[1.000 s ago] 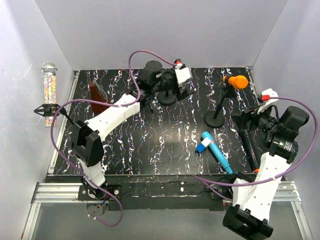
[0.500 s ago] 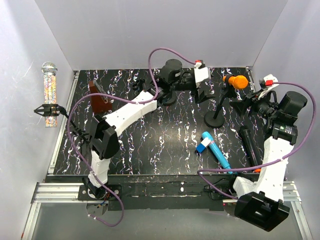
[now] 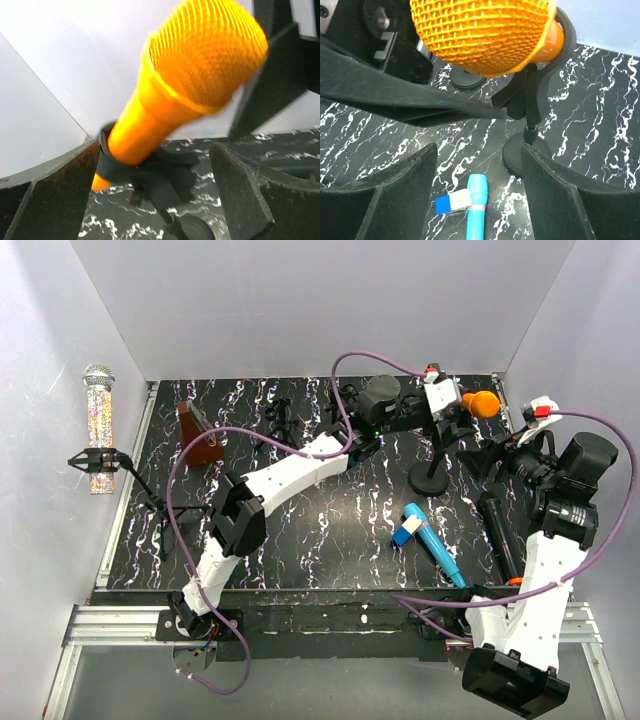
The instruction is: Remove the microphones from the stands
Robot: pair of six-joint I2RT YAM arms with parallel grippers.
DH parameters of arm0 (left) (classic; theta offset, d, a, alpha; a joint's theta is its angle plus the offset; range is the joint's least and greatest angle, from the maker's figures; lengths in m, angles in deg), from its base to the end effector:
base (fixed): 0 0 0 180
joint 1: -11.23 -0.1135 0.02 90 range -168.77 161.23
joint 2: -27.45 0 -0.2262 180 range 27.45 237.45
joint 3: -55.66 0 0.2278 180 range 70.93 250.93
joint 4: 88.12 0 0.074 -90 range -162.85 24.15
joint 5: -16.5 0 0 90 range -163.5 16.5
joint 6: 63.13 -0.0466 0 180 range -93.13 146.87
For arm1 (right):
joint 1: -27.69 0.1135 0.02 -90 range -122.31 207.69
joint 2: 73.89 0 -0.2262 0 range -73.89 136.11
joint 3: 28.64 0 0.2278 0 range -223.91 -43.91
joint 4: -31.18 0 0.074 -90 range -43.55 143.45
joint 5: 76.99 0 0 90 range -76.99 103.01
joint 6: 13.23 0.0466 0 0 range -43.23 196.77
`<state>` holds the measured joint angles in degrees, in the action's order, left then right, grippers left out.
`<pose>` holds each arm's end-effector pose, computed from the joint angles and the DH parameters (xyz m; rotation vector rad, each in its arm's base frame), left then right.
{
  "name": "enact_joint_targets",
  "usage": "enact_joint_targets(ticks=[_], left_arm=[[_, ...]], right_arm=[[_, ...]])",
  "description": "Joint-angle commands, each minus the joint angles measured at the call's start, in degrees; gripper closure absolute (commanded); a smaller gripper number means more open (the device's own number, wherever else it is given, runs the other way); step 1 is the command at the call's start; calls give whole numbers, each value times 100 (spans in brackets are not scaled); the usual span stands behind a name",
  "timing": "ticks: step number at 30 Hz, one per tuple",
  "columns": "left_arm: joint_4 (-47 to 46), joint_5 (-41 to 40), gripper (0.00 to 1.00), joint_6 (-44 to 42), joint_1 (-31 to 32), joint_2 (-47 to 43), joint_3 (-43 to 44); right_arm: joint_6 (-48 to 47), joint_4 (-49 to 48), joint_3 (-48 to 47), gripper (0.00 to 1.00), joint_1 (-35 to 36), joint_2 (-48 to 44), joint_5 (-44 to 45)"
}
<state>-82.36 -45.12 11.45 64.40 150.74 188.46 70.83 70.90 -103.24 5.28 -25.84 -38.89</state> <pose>0.2721 -0.4003 0.3477 1.2008 1.0291 -0.8926 0.1736 -0.0319 0.3601 -0.3858 1.6890 0.4487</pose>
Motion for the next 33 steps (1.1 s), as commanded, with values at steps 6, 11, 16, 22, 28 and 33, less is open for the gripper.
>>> enact_joint_targets(ticks=[6,11,16,22,28,33], left_arm=[[-595,-922,15,-523,264,767,1254],[-420,-711,44,-523,256,653,1368],[10,-19,75,-453,-69,504,1860],[152,826,100,-356,-623,100,1484],[-488,1406,100,-917,-992,-392,553],[-1095,1881,100,-1297,-1124,-761,-220]], right_arm=[[-83,887,-527,25,62,29,549],[-40,667,-588,25,114,64,637],[145,210,-475,26,114,73,278],[251,-124,-605,28,114,221,-4],[242,-326,-896,31,263,494,-22],[-240,-178,-1203,33,1079,688,189]])
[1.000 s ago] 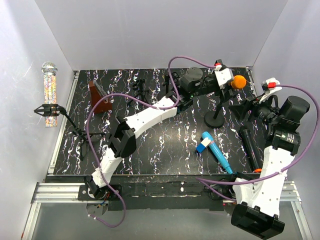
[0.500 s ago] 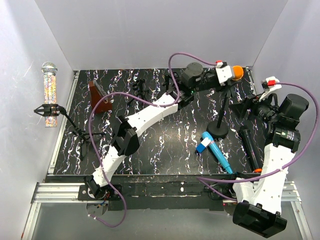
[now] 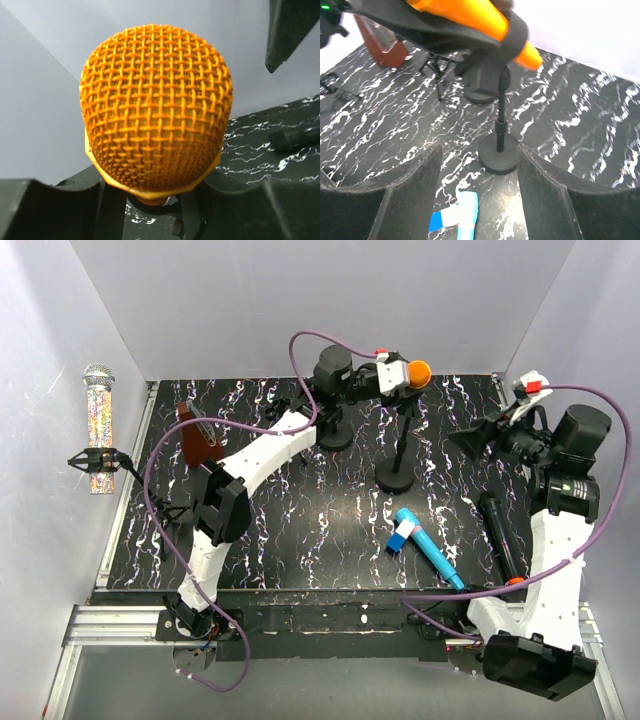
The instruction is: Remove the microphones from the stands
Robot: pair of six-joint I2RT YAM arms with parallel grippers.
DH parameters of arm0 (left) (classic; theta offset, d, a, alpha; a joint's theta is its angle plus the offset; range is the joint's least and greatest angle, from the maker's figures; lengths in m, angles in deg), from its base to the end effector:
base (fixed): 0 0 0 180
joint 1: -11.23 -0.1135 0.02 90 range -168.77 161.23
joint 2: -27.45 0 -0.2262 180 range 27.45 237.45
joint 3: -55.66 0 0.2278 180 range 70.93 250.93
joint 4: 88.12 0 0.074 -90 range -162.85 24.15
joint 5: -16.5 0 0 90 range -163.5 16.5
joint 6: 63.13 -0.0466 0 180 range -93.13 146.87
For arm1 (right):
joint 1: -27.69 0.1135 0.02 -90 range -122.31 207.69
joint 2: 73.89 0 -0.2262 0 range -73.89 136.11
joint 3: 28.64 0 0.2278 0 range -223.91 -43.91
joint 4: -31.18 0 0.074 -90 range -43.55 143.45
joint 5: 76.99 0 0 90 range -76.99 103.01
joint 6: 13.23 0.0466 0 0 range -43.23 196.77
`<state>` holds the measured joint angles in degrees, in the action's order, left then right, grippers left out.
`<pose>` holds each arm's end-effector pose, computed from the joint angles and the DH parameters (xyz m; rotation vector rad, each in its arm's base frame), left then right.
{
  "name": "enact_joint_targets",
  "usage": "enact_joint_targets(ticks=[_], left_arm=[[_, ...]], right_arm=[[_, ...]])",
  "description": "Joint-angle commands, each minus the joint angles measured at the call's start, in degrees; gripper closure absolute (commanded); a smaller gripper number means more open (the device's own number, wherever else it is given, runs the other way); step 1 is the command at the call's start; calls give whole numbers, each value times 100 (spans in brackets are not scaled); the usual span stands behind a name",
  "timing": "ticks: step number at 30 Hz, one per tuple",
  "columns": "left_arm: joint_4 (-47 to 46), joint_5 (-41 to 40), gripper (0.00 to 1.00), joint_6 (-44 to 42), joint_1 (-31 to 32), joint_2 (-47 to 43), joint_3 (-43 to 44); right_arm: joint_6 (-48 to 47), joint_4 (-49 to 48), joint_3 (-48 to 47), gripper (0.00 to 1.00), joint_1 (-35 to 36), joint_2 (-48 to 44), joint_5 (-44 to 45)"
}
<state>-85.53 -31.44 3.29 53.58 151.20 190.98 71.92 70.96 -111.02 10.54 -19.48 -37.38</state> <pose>0.3308 -0.3438 0.3642 1.2634 0.8145 -0.7816 0.1932 -0.0220 0.3831 -0.4402 1.6695 0.4947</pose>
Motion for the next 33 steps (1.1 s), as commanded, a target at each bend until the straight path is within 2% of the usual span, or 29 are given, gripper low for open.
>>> enact_joint_targets(ticks=[1,3,5,8,9,12,15,19,21,28,33], left_arm=[[-1075,444,100,-351,-51,-938,-717],[-1646,416,100,-227,-51,-1185,-1332],[-1623,496,99,-349,-51,-1387,-1667],[-1571,408,56,-183,-42,-1581,-1958],[-1448,347,44,-226,-42,-1616,-2003],[-1079,-258,26,-183,28,-1783,-2108],[-456,-742,15,1,19,-2011,-2169],[326,-1025,10,-68,19,-2608,-2678],[608,-1138,9,-121,28,-2924,-3109],[1566,-1403,9,265,19,-3532,-3480],[1805,-1499,9,292,28,-3664,-3506]], right_arm=[[-455,-131,-460,33,694,78,73],[-579,-96,-478,33,896,140,100],[-641,-113,-496,33,985,227,126],[-702,-192,-601,33,1012,403,161],[-746,-227,-636,33,1012,456,170],[-1044,-245,-855,32,1029,667,153],[-1588,-9,-1276,29,1073,982,-84],[-2651,659,-1848,24,1424,1308,-296],[-3074,678,-1884,22,1643,1344,-226],[-3603,424,-2201,19,2250,1748,-199],[-3611,-16,-2289,19,2523,2108,-226]])
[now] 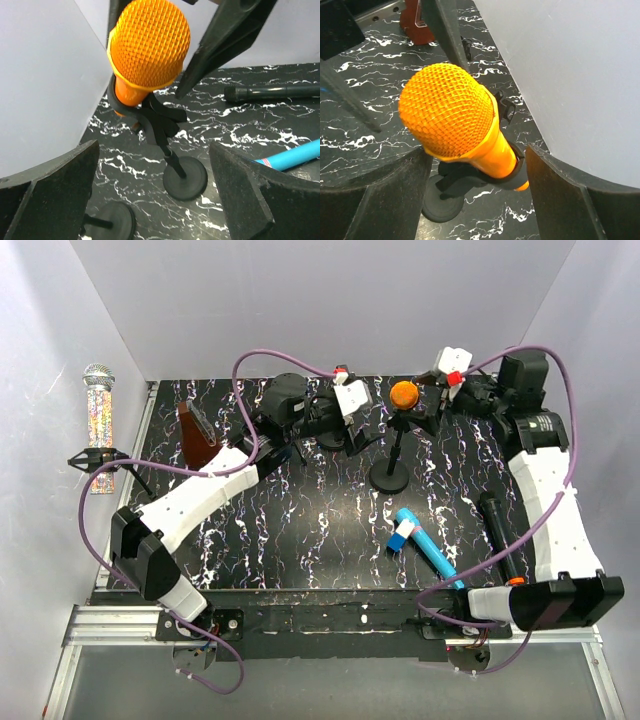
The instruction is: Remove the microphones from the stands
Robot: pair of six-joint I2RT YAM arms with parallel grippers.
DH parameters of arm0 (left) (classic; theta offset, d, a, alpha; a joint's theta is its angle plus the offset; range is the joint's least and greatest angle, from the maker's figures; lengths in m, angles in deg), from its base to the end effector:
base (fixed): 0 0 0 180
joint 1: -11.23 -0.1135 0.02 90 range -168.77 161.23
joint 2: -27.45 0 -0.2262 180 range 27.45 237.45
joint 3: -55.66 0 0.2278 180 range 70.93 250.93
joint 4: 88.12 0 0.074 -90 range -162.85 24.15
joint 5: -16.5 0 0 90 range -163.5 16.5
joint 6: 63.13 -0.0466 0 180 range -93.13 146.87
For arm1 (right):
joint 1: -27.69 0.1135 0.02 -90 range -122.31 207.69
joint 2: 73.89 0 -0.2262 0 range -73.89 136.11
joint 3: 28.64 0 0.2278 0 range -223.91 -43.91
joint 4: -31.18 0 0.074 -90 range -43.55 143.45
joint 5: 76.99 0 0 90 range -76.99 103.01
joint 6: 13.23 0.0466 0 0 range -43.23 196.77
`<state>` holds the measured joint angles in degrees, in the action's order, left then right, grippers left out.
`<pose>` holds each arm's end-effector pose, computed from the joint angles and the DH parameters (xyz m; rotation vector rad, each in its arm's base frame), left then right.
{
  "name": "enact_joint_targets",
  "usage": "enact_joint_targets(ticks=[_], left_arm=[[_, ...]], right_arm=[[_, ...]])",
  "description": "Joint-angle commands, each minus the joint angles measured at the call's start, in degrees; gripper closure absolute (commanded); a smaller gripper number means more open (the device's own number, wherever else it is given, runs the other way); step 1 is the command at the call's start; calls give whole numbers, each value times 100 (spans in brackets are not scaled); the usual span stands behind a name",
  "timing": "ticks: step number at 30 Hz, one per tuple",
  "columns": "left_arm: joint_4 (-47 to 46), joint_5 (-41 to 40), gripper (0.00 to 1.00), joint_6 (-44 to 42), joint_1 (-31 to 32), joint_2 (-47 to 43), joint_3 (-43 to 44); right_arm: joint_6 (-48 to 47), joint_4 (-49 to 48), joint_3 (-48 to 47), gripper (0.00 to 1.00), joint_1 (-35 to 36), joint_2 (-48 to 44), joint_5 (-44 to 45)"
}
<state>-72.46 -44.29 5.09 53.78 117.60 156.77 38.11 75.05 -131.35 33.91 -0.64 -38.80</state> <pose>0.2487 -0.2592 0.3736 1.2080 1.1804 -0.6936 0.2473 0.0638 0.4166 -1.1901 1.2727 0.4072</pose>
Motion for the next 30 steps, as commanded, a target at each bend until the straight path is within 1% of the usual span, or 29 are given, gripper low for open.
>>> enact_joint_targets(ticks=[1,4,6,7,8,10,11,12,13,15,17,18,20,22,24,29,30], left_arm=[[515,-249,9,121,8,-314,-85],[551,-302,9,130,-1,-331,-85],[551,-346,9,183,8,-340,-112],[551,-372,9,235,8,-349,-112],[559,-407,9,270,8,-366,-146],[577,-460,9,341,0,-428,-190],[594,-495,9,359,8,-463,-226],[595,-521,9,376,8,-515,-252],[595,-574,9,394,8,-551,-296],[612,-653,9,455,8,-665,-401],[595,-689,9,551,8,-753,-507],[551,-706,8,639,8,-797,-559],[472,-759,8,754,8,-832,-673],[358,-873,8,859,0,-859,-779],[252,-917,9,904,0,-885,-920],[-3,-1145,13,965,0,-885,-1201],[-238,-1215,13,1043,-1,-868,-1245]], right_arm=[[-256,-486,-256,19,256,277,-31],[-572,-487,-221,25,467,339,100],[-643,-592,-142,34,599,295,302],[-643,-653,-81,40,713,251,469],[-617,-776,7,48,836,190,714],[-364,-1266,348,80,1091,-38,1276],[-136,-1730,637,89,1283,-187,1609],[32,-2170,919,95,1416,-363,1917],[103,-2592,1200,98,1617,-486,2277],[-27,-3025,1492,99,2065,-645,2955],[-81,-3044,1511,99,2470,-655,3596],[-37,-3053,1493,99,2672,-620,4086],[103,-3045,1353,99,2971,-427,4957],[436,-2914,1003,99,3096,-216,5512],[726,-2703,773,99,3105,-101,5655],[894,-2518,570,99,3113,31,5726],[956,-2465,553,99,3105,40,5726]])
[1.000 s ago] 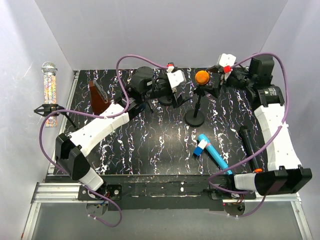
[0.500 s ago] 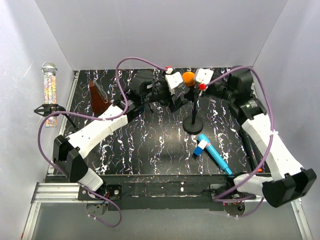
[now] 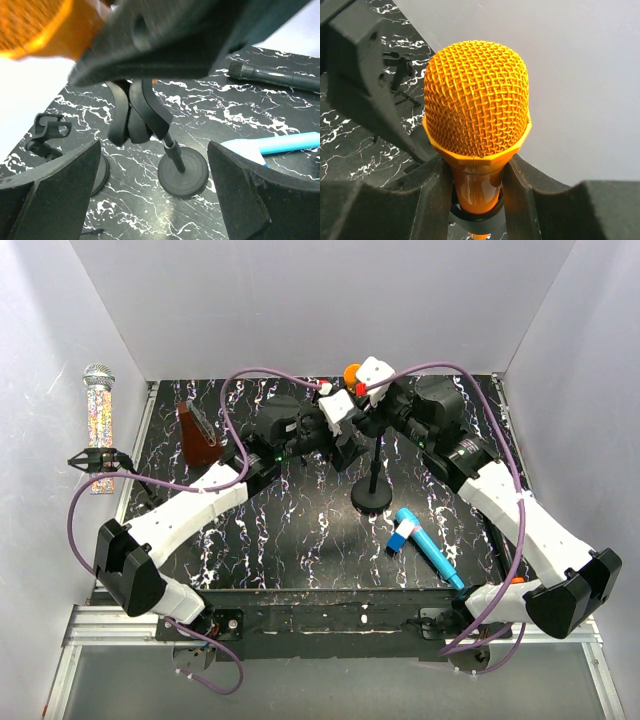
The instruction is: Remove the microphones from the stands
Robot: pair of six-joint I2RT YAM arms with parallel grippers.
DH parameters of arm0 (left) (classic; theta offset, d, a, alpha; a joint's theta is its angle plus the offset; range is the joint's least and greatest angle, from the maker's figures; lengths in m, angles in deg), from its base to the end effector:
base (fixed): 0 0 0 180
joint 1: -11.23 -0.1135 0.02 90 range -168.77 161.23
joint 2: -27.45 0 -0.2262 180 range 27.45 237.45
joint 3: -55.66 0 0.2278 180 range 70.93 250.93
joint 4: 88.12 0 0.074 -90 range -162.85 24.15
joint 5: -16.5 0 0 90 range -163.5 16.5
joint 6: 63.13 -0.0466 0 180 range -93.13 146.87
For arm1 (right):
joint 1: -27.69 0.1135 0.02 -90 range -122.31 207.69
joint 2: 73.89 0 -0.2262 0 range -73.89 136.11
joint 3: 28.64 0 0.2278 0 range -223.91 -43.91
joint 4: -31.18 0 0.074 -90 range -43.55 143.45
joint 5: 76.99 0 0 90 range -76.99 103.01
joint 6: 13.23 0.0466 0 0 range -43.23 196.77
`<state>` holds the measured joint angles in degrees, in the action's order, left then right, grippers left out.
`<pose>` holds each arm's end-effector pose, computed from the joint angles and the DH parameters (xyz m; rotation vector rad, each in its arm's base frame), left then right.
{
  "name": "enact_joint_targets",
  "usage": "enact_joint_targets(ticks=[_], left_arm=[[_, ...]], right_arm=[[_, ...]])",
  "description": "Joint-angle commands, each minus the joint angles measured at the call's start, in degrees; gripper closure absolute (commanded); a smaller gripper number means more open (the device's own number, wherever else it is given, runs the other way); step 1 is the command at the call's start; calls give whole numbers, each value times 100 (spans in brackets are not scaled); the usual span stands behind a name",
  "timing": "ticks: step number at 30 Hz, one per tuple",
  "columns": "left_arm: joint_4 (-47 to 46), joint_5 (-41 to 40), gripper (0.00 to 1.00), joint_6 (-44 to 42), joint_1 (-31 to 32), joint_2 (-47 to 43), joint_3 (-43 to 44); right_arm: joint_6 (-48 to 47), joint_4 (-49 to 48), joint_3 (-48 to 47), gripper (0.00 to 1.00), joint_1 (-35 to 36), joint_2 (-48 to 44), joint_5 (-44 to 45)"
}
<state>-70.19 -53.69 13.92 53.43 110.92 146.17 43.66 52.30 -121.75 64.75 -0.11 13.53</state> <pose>0.2384 -0.2375 0.3439 1.0516 1.4591 -0.6720 0.2335 0.1758 0.4023 -0.9152 1.3151 0.0463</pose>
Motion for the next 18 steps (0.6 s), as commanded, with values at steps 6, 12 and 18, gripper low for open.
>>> enact_joint_targets(ticks=[6,12,18], left_arm=[[-1082,-733,13,434,43,21,-265],[-1189,-383,8,504,52,197,-124],[-1241,-118,15,670,61,478,-150]], right_arm=[[840,127,-460,99,21,-39,309],[1112,268,-530,99,21,-30,256],[1174,233,-521,99,12,-13,309]])
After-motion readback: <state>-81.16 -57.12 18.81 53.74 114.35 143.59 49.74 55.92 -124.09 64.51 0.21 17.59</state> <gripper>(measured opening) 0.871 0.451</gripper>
